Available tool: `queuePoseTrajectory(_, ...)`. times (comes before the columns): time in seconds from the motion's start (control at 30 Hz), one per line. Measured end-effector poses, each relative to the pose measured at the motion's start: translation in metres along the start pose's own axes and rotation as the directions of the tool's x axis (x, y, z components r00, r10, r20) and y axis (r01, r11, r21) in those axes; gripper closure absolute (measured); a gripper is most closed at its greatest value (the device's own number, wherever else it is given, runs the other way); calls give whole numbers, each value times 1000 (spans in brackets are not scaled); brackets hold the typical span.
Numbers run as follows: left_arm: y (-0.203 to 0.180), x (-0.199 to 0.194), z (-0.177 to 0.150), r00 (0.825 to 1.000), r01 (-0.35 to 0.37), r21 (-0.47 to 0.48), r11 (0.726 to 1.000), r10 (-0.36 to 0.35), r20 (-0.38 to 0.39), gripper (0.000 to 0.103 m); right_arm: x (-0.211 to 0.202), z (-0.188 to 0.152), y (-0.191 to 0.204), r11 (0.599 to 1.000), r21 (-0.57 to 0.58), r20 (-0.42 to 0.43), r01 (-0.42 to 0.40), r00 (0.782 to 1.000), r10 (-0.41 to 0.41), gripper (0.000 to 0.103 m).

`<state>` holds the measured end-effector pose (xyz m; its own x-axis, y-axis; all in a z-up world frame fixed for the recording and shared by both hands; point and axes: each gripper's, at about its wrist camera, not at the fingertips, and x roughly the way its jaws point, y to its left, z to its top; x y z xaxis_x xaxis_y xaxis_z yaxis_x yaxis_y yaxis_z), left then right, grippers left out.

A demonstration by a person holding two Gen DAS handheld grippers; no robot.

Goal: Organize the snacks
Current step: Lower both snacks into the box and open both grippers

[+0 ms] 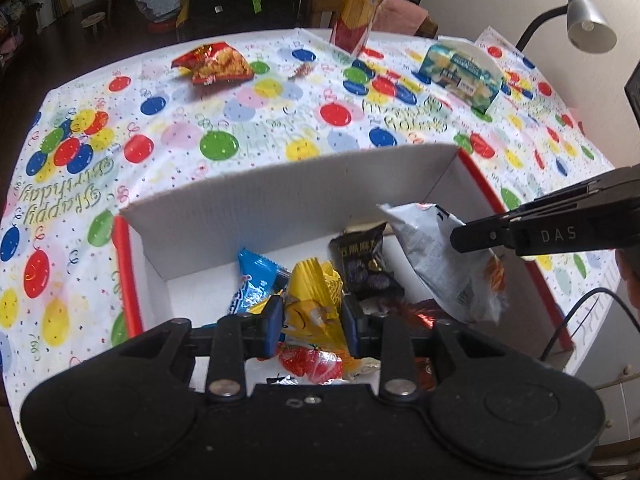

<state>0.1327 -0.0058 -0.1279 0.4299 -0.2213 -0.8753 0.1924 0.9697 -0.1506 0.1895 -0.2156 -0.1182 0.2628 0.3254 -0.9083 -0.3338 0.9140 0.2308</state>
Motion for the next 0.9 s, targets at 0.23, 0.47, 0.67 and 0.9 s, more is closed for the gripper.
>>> queuePoseTrajectory(0.23, -5, 19, -8, 999, -12, 13, 1000, 12, -37, 74, 10, -6, -1, 1000, 16, -8, -2, 1000, 2, 98)
queuePoseTrajectory(0.47, -4, 27, -11, 998, -28, 14, 1000, 29, -55, 74, 5, -5, -1, 1000, 26, 7, -8, 1000, 8, 98)
queuePoseTrajectory(0.67, -2, 27, -11, 998, -34, 9, 999, 34, -57, 74, -9, -2, -3, 999, 31, 28, -44, 999, 43, 97)
queuePoseTrajectory(0.9, 2, 22, -11, 998, -20, -16, 1000, 19, -62, 68, -34, -1, 0, 997, 6, 73, -75, 995, 74, 97)
